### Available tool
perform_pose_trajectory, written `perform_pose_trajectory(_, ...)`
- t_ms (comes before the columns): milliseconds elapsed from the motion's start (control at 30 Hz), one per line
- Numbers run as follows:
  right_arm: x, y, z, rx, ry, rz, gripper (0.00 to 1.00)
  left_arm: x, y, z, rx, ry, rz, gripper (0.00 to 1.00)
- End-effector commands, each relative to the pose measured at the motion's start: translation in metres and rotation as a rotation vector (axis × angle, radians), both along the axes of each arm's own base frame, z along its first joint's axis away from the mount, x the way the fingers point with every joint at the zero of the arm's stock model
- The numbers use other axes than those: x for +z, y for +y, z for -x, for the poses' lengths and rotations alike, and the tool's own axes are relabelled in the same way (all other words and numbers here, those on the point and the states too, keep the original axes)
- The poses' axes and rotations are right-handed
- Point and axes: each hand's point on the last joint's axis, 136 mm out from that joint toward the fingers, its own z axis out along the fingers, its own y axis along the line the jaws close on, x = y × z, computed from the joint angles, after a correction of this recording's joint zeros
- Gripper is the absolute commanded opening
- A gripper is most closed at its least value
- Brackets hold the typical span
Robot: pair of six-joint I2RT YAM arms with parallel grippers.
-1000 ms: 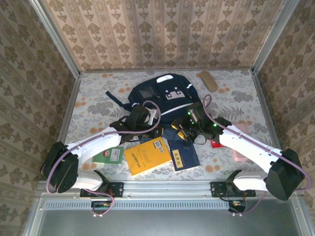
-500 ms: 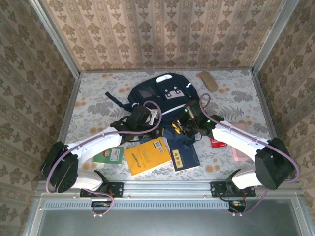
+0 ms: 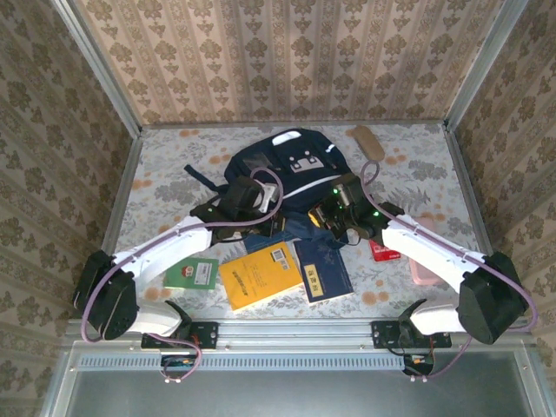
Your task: Pack books, pencil case, and school supplies into a backpack
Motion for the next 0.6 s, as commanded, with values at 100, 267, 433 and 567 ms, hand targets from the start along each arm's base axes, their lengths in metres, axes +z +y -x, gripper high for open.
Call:
perform_pose_trajectory(100, -0.023, -0.051, -0.004, -0.120, 0.022, 0.147, 0.00, -0.002, 0.036, -0.022, 0.080, -0.005, -0.075, 0.00)
perform_pose_trajectory(267, -0.019, -0.055, -0.007, -0.128, 0.010, 0.137, 0.00, -0.013, 0.065, -0.038, 0.156, 0.026, -0.114, 0.00)
perform_pose_trajectory(433, -0.018, -0.053, -0.010, -0.120, -0.003, 0.127, 0.00, -0.025, 0.094, -0.062, 0.274, 0.075, -0.117, 0.00)
perform_pose_trajectory(567, -0.017, -0.053, -0.010, -0.111, -0.013, 0.127, 0.00, -0.030, 0.111, -0.082, 0.344, 0.094, -0.124, 0.00)
